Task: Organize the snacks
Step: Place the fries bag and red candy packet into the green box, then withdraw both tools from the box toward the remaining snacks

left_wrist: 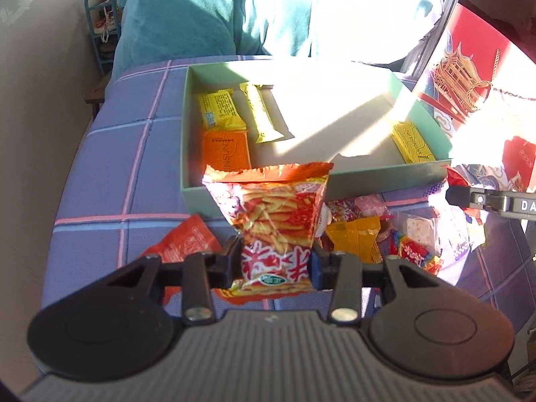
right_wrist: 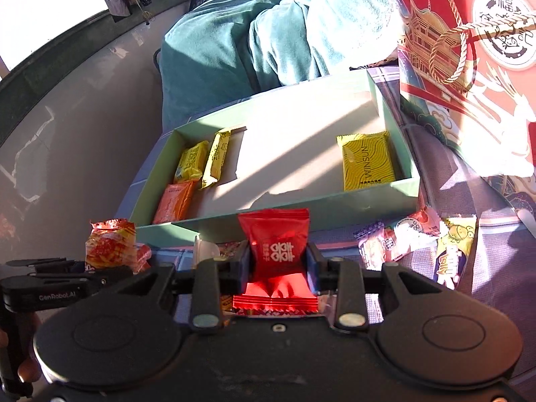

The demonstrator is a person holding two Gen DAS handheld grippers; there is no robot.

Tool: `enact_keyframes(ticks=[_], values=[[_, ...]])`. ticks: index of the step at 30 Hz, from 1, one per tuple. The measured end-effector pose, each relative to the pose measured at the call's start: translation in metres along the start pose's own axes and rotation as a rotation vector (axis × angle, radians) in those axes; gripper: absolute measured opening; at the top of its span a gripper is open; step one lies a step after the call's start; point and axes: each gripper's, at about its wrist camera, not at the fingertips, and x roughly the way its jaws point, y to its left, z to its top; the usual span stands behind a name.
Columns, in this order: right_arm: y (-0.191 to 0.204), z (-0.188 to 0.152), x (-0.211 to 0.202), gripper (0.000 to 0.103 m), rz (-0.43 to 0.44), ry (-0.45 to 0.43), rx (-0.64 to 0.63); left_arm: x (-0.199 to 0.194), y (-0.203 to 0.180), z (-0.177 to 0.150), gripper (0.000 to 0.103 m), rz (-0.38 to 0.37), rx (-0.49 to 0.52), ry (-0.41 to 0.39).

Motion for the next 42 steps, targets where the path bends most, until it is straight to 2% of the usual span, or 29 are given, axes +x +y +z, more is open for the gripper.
enact_keyframes(ticks=[4,9,14,21,22,23,24,25,26,28,37,42], values=[[-0.011,0.035,0.017,0.032,-0.03,-0.026,0.035,0.024,-0.001,0.053,0.04,-0.018,-0.008,-0.021],[-0.025,0.065,0.056,0.032,-0.082,-0.016,0.069,0.068,-0.008,0.088,0.04,-0.016,-0.004,0.018],[-0.032,0.072,0.082,0.032,-0.092,0.009,0.059,0.1,-0.014,0.096,0.04,0.009,0.014,0.065],[-0.03,0.074,0.1,0.035,-0.093,0.034,0.03,0.109,-0.018,0.093,0.041,0.028,0.051,0.074],[-0.029,0.074,0.1,0.044,-0.091,0.032,0.026,0.108,-0.018,0.094,0.047,0.036,0.059,0.065],[-0.029,0.075,0.097,0.063,-0.087,0.026,0.026,0.106,-0.019,0.094,0.07,0.05,0.065,0.056],[-0.028,0.076,0.092,0.073,-0.085,0.009,0.027,0.102,-0.02,0.094,0.085,0.064,0.069,0.04],[-0.026,0.076,0.087,0.091,-0.087,-0.01,0.026,0.096,-0.021,0.093,0.103,0.078,0.074,0.013],[-0.025,0.076,0.081,0.099,-0.086,-0.032,0.021,0.09,-0.022,0.092,0.103,0.086,0.082,-0.012],[-0.022,0.077,0.072,0.103,-0.091,-0.049,0.004,0.083,-0.023,0.091,0.103,0.092,0.092,-0.017],[-0.017,0.059,0.038,0.103,-0.09,-0.039,-0.015,0.053,-0.015,0.073,0.103,0.1,0.045,-0.031],[-0.022,0.04,0.022,0.103,-0.096,-0.029,-0.002,0.046,-0.015,0.055,0.103,0.105,0.035,-0.011]])
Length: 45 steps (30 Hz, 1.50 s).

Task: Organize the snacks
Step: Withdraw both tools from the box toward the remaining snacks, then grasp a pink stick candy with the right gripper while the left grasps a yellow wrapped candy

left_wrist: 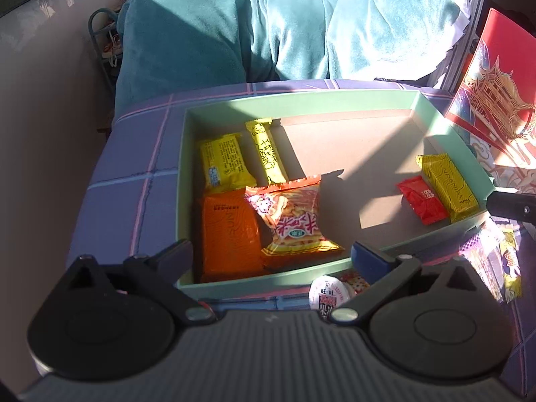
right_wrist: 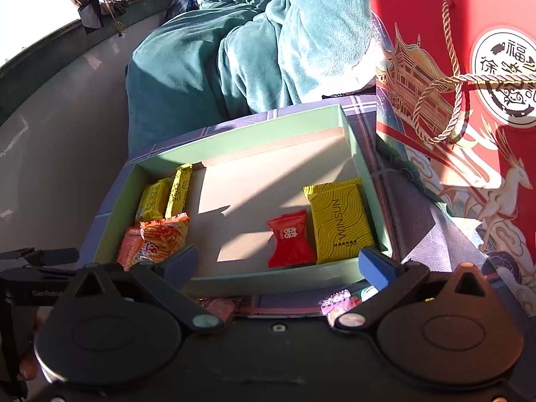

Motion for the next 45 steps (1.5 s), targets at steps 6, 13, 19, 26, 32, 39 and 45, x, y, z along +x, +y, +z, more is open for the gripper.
enact_keyframes(ticks=[6,13,19,26,32,39,45], values=[[-0.014,-0.022,-0.012,0.103,-0.01,0.013,0.045,0.001,-0.014,-0.029,0.103,-0.014,0.023,0.041],[-0.042,-0.047,-0.017,0.103,-0.046,0.033,0.12,0.018,-0.039,-0.056,0.103,-0.031,0.047,0.115],[-0.055,-0.062,-0.014,0.1,-0.086,0.016,0.133,0.023,-0.045,-0.063,0.103,-0.038,-0.012,0.102],[-0.05,-0.07,0.004,0.066,-0.088,0.051,0.093,0.025,-0.037,-0.061,0.103,-0.003,-0.013,0.092],[-0.039,-0.079,0.027,0.029,-0.077,0.119,0.05,0.032,-0.029,-0.06,0.103,0.001,-0.029,0.095],[-0.035,-0.09,0.024,0.019,-0.074,0.103,0.047,0.039,-0.039,-0.065,0.103,0.033,0.024,0.087],[-0.032,-0.1,0.018,0.019,-0.066,0.087,0.03,0.026,-0.042,-0.076,0.103,-0.013,0.066,0.115]])
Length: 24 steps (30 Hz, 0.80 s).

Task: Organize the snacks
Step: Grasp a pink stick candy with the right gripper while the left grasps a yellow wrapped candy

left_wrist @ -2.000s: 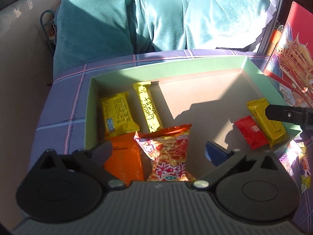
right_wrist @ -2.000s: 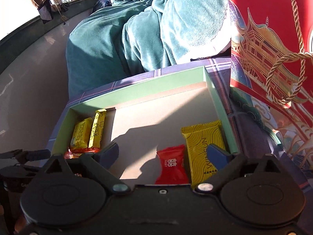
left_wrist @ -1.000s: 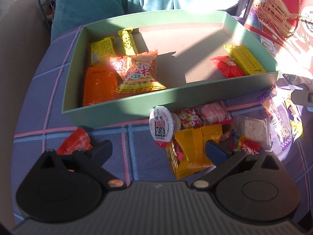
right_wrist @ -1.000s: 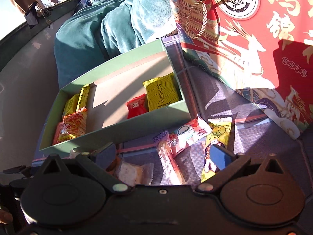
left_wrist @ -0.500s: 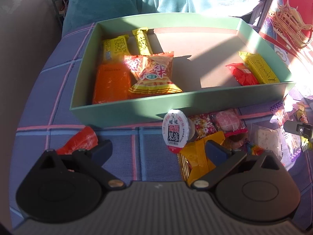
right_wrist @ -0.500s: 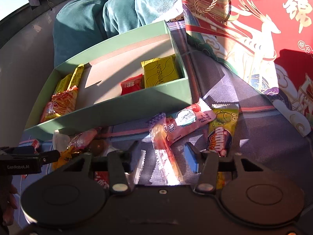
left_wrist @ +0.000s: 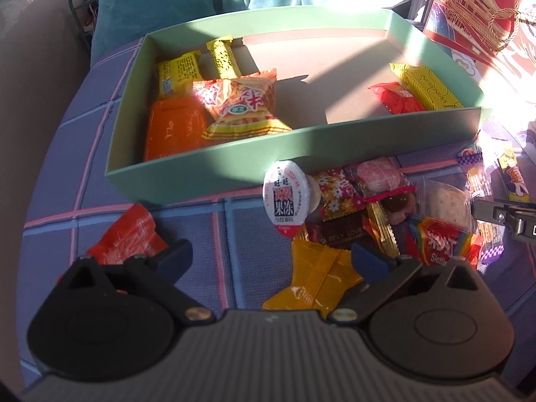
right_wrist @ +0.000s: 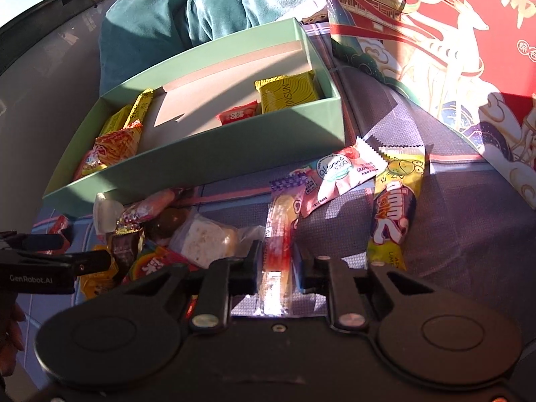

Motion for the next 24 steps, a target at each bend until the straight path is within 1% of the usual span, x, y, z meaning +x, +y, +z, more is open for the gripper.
enact_keyframes(ticks=[3,6,8,10,13,16,19,24], values=[[-0.001,0.0,0.0,0.019,0.001,-0.003,0.003,-0.005,-0.003,-0.007,0.103,-0.013,0.031,0.005],[-0.001,0.0,0.0,0.02,0.002,-0.01,-0.007,0.0,-0.006,-0.012,0.103,-0.014,0.086,0.031],[-0.001,-0.001,-0.001,0.02,0.005,-0.016,-0.01,0.004,-0.009,-0.016,0.101,-0.019,0.127,0.065],[-0.001,-0.002,-0.001,0.02,0.007,-0.019,-0.005,0.003,-0.009,-0.019,0.101,-0.021,0.153,0.077],[-0.001,-0.002,-0.001,0.02,0.007,-0.021,-0.008,-0.009,-0.004,-0.021,0.101,-0.038,0.164,0.049],[0.003,-0.002,0.0,0.02,-0.01,-0.017,-0.047,-0.014,0.0,-0.022,0.101,-0.064,0.192,0.039],[0.011,-0.002,0.001,0.02,-0.041,-0.017,-0.099,-0.013,-0.001,-0.025,0.101,-0.081,0.267,0.036],[0.015,-0.005,0.003,0.019,-0.052,-0.033,-0.105,-0.009,-0.006,-0.024,0.101,-0.092,0.399,0.024]])
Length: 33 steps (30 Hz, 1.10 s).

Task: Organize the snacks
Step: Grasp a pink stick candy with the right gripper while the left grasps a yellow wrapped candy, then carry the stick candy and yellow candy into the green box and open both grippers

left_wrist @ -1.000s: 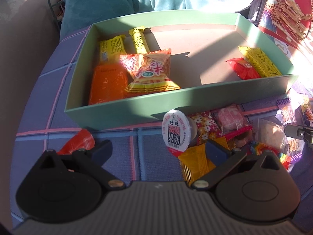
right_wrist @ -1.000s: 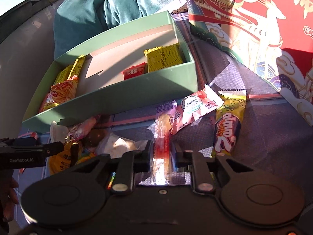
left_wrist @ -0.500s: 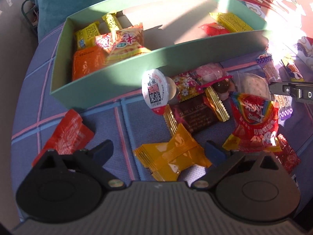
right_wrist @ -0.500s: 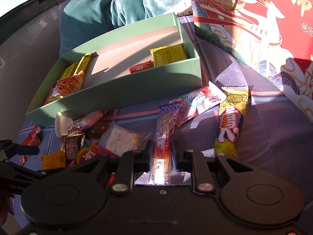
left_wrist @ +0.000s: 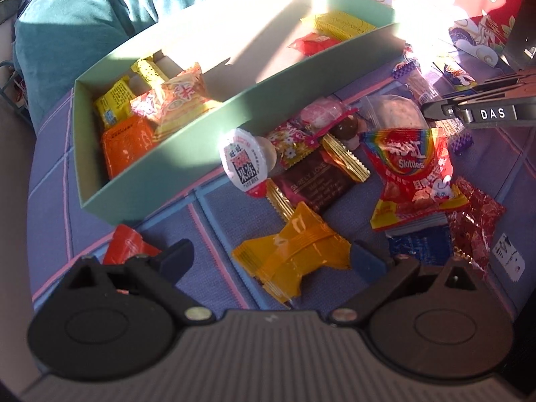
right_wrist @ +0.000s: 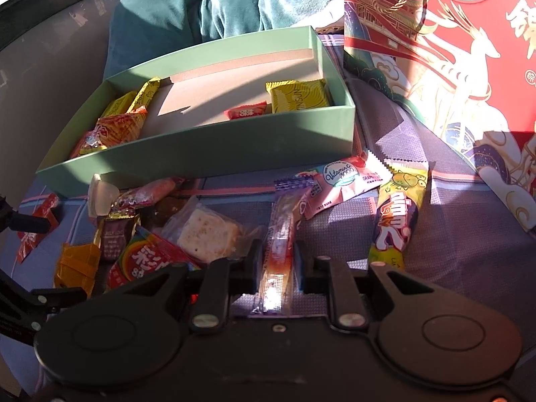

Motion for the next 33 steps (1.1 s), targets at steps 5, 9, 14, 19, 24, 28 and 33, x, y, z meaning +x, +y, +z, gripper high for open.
enact_keyframes(ticks=[5,9,14,19,24,28,33], values=[[-0.003,-0.001,-0.001,0.02,0.008,-0.003,0.014,-0.001,-0.007,0.004,0.101,-0.036,0.16,0.024],[-0.004,-0.002,-0.002,0.02,0.013,-0.008,0.018,-0.016,-0.003,-0.001,0.101,-0.054,0.219,-0.004],[-0.003,-0.003,-0.002,0.02,0.008,-0.013,0.032,-0.005,-0.01,0.003,0.1,-0.036,0.287,0.002],[-0.005,-0.004,-0.002,0.02,0.015,-0.014,0.055,0.001,-0.018,0.008,0.037,-0.114,0.256,0.035],[-0.003,-0.005,-0.002,0.02,0.01,-0.021,0.047,-0.001,-0.012,-0.002,0.037,-0.124,0.069,0.024],[0.0,-0.004,-0.002,0.016,-0.007,-0.018,0.045,-0.005,-0.001,-0.007,0.032,-0.116,-0.081,0.016],[-0.005,-0.002,-0.013,0.013,0.038,-0.011,0.102,-0.024,0.001,-0.005,0.03,-0.1,-0.167,-0.045]])
